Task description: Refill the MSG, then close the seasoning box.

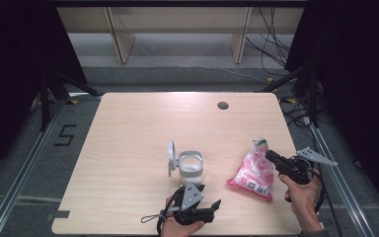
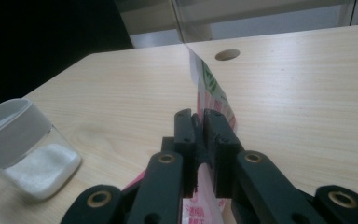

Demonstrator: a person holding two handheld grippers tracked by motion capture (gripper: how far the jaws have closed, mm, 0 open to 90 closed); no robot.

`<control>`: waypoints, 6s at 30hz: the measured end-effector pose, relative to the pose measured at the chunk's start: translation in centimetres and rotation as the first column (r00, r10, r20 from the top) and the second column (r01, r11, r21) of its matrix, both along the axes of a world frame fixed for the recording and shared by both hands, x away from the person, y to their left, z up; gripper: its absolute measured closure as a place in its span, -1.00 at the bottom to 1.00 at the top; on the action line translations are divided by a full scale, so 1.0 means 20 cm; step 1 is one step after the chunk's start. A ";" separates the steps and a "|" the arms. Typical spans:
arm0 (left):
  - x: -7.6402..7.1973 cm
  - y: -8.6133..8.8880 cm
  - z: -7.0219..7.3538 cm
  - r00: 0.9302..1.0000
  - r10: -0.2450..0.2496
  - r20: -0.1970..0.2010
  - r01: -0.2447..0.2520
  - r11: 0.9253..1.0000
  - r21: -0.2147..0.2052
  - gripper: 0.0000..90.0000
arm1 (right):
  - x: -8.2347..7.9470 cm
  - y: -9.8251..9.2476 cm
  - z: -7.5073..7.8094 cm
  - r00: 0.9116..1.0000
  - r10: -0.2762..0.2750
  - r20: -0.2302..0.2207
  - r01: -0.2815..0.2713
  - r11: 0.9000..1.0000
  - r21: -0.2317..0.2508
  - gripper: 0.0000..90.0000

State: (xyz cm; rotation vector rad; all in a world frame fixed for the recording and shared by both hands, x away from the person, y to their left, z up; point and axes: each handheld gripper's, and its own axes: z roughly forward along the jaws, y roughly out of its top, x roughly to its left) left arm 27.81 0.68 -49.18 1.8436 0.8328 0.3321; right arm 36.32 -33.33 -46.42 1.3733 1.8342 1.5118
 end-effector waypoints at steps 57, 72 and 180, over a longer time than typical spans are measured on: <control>0.07 0.44 0.11 0.990 0.140 0.015 -0.141 0.986 0.087 -0.28 | -0.19 0.06 0.00 1.000 0.029 0.006 -0.029 0.999 -0.038 0.22; 0.11 0.54 0.17 0.987 0.141 0.075 -0.147 0.986 0.084 0.23 | -0.21 0.11 0.00 0.999 0.052 -0.012 -0.053 0.994 -0.096 0.18; 0.16 0.49 0.29 0.992 0.024 0.126 -0.031 0.998 0.058 -0.24 | -0.37 0.19 -0.03 0.986 0.166 0.006 -0.163 0.977 -0.138 0.05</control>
